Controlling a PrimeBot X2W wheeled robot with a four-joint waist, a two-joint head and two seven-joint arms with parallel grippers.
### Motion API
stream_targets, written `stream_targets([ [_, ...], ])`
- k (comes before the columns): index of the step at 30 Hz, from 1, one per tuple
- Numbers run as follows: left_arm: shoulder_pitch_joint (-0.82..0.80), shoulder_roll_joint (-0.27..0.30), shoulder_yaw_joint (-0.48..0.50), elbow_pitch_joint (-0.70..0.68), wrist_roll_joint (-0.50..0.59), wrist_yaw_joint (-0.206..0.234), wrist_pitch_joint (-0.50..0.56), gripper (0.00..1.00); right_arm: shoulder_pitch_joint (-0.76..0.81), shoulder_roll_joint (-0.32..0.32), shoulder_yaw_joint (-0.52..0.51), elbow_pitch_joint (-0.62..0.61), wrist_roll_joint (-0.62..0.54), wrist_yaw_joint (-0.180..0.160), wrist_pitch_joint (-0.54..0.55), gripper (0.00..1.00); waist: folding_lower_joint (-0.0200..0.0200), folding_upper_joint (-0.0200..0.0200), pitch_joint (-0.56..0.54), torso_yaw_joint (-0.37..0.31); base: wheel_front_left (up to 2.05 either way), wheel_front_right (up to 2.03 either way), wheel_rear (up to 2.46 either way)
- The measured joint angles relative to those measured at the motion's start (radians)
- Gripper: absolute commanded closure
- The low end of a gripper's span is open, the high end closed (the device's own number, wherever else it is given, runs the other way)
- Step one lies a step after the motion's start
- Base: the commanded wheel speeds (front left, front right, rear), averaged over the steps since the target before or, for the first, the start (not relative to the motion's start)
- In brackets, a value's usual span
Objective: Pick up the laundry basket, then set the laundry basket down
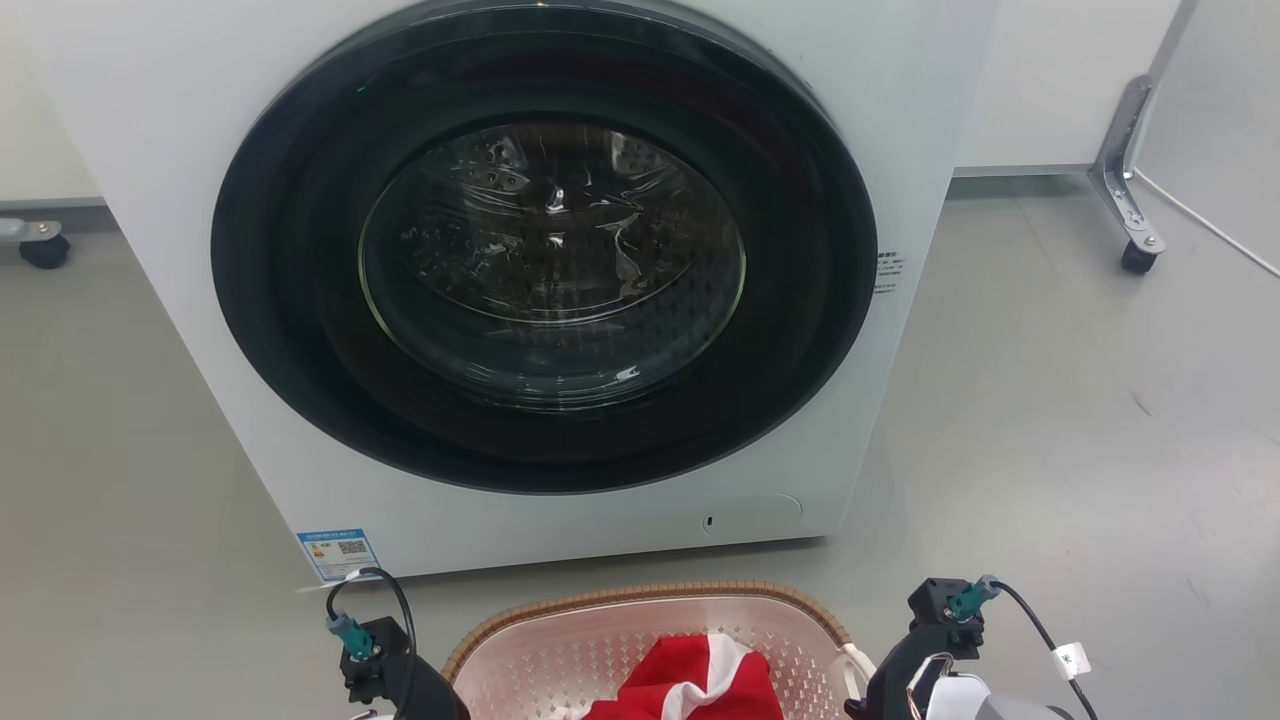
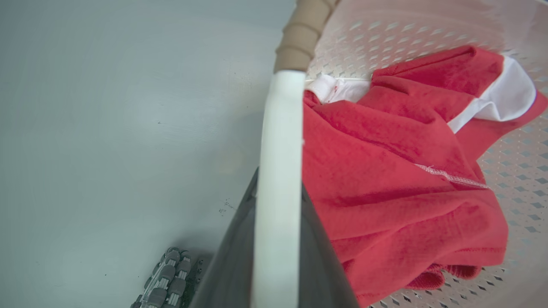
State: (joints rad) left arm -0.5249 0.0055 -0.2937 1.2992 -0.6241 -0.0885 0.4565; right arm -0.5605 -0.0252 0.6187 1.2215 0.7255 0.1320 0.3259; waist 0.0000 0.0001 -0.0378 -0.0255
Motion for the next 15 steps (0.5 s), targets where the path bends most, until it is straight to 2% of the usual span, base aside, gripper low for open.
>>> stream_targets([
  [15, 0.0, 0.002, 0.0, 0.0, -0.007, 0.002, -0.001, 1.0, 0.002, -0.002, 0.019, -0.008, 0.022, 0.0, -0.003, 1.0, 0.0, 0.0, 0.009, -0.003, 0.0, 0.0, 0.0],
])
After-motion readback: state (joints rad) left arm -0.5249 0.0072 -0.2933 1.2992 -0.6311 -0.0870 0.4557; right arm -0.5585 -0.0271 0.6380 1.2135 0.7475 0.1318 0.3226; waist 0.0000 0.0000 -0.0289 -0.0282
